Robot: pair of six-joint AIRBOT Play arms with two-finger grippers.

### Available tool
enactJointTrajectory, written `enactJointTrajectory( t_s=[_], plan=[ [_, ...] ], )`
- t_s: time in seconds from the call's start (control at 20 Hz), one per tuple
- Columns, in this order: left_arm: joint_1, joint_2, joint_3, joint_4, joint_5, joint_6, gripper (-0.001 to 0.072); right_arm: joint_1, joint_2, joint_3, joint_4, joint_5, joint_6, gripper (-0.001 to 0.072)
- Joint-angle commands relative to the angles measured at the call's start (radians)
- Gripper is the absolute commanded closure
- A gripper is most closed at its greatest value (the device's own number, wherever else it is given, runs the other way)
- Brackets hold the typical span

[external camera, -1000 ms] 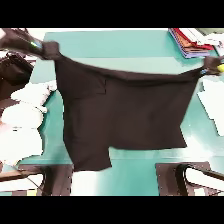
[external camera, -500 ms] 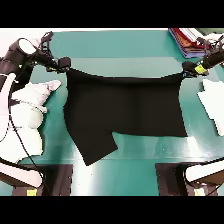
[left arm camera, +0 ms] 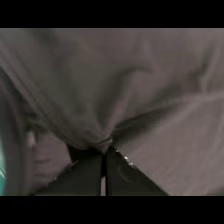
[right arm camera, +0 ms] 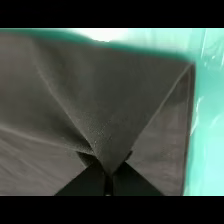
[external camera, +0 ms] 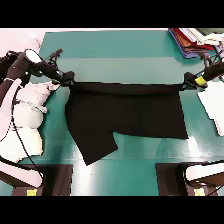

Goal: Fold the shirts.

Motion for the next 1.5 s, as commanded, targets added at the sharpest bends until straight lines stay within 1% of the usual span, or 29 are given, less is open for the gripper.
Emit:
enactJointTrajectory(
  t_s=[0.0,0.05,0.1,0.2,0.25,0.3,0.35,0.5,0.6,0.65,0.75,0.85,1.0,1.1,1.15,1.2,1.25,1.3,1.45],
  plan=[
    [-0.015,-0.001,-0.066,0.027,-0.018,-0.001,0.0397,0.012,0.024,-0.095,0.003,-0.028,-0.003,0.0393],
    [-0.011,0.005,-0.066,0.028,-0.032,-0.008,0.0046,0.011,0.029,-0.095,0.003,-0.007,-0.003,0.0322],
    [-0.006,0.013,-0.064,0.030,-0.071,-0.006,-0.0003,0.005,0.040,-0.095,0.002,0.007,-0.003,0.0322],
    [-0.001,0.061,-0.084,0.076,-0.140,-0.007,-0.0003,-0.018,0.087,-0.097,0.003,0.048,-0.005,0.0326],
    [-0.001,0.111,-0.130,0.117,-0.136,-0.013,-0.0004,-0.026,0.127,-0.114,0.003,0.063,-0.012,0.0326],
    [-0.001,0.170,-0.198,0.157,-0.122,-0.038,-0.0003,-0.037,0.178,-0.147,0.004,0.073,-0.029,0.0326],
    [-0.001,0.240,-0.292,0.177,-0.110,-0.062,-0.0004,-0.046,0.227,-0.187,0.004,0.073,-0.036,0.0326],
    [-0.001,0.433,-0.586,0.165,-0.076,-0.064,-0.0004,-0.057,0.365,-0.306,0.005,0.044,-0.037,0.0327],
    [-0.002,0.542,-0.752,0.148,-0.047,-0.086,-0.0004,-0.057,0.437,-0.371,0.005,-0.002,-0.037,0.0327],
    [-0.002,0.580,-0.815,0.124,-0.028,-0.089,-0.0004,-0.056,0.464,-0.393,0.011,-0.022,-0.037,0.0327],
    [-0.002,0.635,-0.927,0.015,0.024,-0.082,-0.0004,-0.055,0.497,-0.421,0.029,-0.043,-0.037,0.0327],
    [-0.011,0.644,-0.992,-0.064,0.078,-0.053,-0.0004,-0.055,0.511,-0.435,0.057,-0.043,-0.037,0.0327],
    [-0.107,0.644,-1.024,-0.109,0.174,-0.052,-0.0004,-0.055,0.512,-0.436,0.066,-0.031,-0.035,0.0327],
    [-0.164,0.644,-1.024,-0.140,0.211,-0.053,-0.0003,-0.058,0.512,-0.436,0.063,-0.021,-0.036,0.0327],
    [-0.179,0.644,-1.024,-0.152,0.214,-0.055,0.0091,-0.068,0.512,-0.437,0.063,-0.012,-0.036,0.0327],
    [-0.183,0.644,-1.024,-0.156,0.209,-0.055,0.0335,-0.084,0.512,-0.438,0.060,-0.002,-0.037,0.0327],
    [-0.183,0.644,-1.024,-0.155,0.209,-0.051,0.0552,-0.104,0.512,-0.446,0.054,0.004,-0.042,0.0328],
    [-0.183,0.645,-1.022,-0.154,0.204,-0.051,0.0683,-0.136,0.512,-0.465,0.044,0.019,-0.053,0.0327],
    [-0.183,0.661,-1.000,-0.151,0.185,-0.049,0.0685,-0.254,0.512,-0.584,-0.064,0.065,-0.055,0.0327]
  ],
)
